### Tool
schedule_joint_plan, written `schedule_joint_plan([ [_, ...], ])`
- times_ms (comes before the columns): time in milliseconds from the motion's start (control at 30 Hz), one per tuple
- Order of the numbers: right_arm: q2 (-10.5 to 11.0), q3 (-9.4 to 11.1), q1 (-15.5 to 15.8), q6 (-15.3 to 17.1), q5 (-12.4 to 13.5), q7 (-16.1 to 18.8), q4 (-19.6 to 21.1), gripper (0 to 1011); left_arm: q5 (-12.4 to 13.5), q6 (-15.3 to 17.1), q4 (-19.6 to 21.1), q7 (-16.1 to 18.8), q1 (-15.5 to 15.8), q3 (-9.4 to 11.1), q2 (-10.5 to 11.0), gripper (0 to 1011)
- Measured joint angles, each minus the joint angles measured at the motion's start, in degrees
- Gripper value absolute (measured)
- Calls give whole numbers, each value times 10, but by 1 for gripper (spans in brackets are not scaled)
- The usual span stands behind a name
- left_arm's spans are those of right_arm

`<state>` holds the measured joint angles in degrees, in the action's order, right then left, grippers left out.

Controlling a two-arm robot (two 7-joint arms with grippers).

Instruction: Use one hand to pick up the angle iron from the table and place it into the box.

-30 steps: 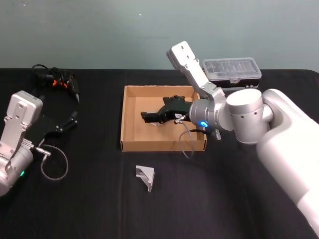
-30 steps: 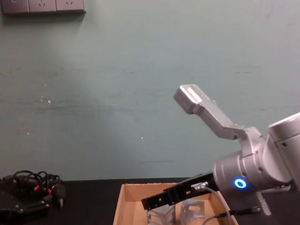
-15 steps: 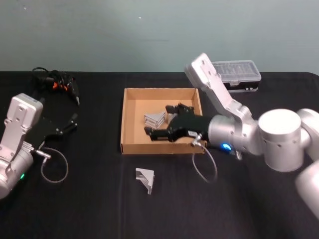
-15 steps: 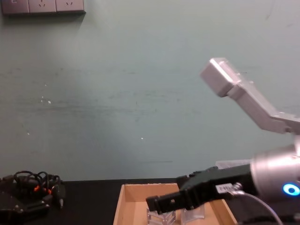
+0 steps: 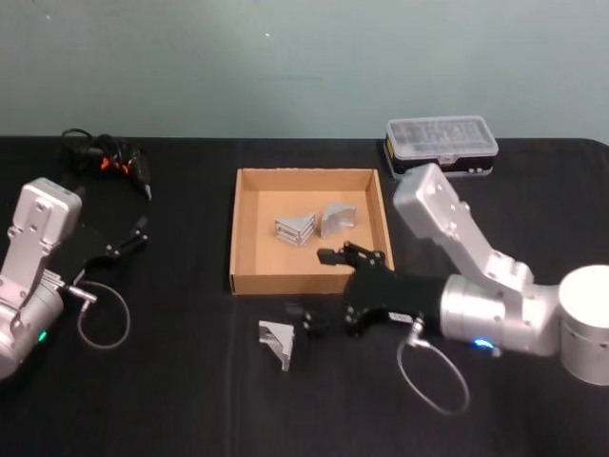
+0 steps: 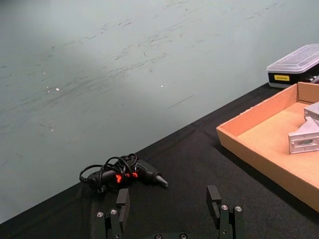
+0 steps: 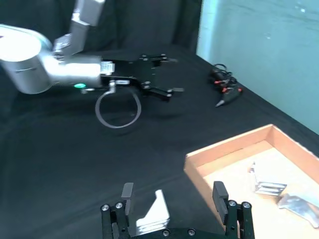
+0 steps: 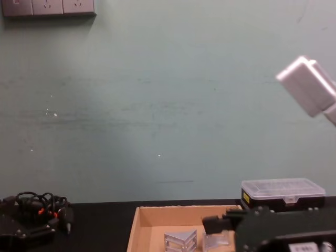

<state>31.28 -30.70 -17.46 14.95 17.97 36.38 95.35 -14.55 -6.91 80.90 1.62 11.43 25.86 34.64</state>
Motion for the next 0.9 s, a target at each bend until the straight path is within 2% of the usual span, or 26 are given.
schedule_joint_plan([
  [167,28,-8,11,-41,10,31,-2,1002,0,0,0,0,0,0,0,1011],
  [333,40,-22,13,-68,13,49,-13,1002,0,0,0,0,0,0,0,1011],
  [567,42,-47,9,-96,4,56,-31,1002,0,0,0,0,0,0,0,1012],
  [900,30,-71,-15,-97,3,65,-64,1002,0,0,0,0,0,0,0,1011],
])
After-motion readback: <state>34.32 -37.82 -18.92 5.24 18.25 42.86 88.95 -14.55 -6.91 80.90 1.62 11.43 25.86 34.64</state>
